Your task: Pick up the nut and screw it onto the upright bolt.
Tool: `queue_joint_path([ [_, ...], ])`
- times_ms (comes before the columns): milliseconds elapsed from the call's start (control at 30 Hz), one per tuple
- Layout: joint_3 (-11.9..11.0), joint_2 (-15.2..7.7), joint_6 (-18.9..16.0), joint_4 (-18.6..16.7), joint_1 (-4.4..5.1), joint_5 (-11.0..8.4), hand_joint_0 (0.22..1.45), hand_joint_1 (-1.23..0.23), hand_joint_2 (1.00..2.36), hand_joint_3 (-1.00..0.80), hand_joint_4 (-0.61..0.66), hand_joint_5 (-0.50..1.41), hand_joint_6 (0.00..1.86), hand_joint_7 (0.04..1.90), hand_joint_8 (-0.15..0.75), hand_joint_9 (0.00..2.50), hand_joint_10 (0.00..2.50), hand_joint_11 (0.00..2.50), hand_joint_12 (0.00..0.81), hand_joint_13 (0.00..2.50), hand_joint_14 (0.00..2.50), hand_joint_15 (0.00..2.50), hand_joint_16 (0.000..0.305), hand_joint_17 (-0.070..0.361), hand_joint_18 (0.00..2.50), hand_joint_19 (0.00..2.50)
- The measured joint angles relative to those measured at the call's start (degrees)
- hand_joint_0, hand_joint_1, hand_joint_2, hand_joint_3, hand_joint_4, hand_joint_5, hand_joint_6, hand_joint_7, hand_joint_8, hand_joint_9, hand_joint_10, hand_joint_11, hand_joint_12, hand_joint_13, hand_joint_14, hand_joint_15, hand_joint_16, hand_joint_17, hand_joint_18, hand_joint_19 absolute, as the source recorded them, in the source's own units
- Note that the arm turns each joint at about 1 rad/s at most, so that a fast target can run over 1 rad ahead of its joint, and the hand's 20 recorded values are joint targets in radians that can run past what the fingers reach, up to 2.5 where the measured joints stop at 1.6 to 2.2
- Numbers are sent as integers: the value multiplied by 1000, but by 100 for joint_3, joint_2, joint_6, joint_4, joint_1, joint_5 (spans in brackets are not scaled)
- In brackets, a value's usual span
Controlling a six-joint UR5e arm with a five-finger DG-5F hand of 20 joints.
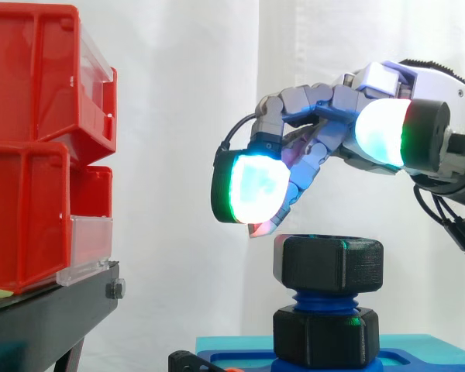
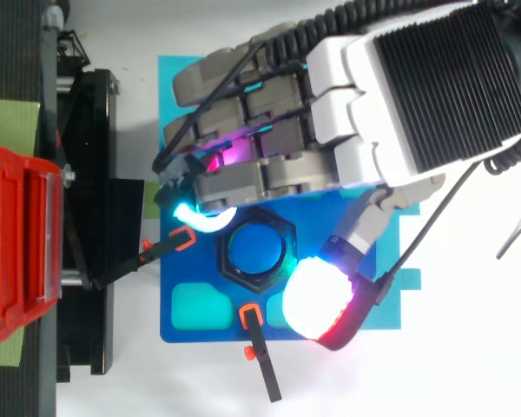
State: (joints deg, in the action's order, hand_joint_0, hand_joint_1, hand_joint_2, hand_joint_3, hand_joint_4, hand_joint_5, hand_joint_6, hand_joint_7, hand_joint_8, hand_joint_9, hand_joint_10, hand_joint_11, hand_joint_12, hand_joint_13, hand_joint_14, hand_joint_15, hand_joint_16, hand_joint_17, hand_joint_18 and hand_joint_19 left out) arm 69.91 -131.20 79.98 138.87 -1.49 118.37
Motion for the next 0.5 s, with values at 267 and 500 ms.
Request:
queue_joint_path([
  [267, 7, -267, -323, -202, 72, -5, 511, -204, 1000, -500, 228, -10, 505, 1041, 204, 1083, 0, 0, 162, 824, 0, 0, 21, 47, 629, 206],
  [500, 7, -308, -586, -250, 86, -15, 510, -205, 1000, -500, 224, -10, 505, 1059, 206, 1083, 0, 0, 165, 837, 0, 0, 21, 47, 641, 202],
])
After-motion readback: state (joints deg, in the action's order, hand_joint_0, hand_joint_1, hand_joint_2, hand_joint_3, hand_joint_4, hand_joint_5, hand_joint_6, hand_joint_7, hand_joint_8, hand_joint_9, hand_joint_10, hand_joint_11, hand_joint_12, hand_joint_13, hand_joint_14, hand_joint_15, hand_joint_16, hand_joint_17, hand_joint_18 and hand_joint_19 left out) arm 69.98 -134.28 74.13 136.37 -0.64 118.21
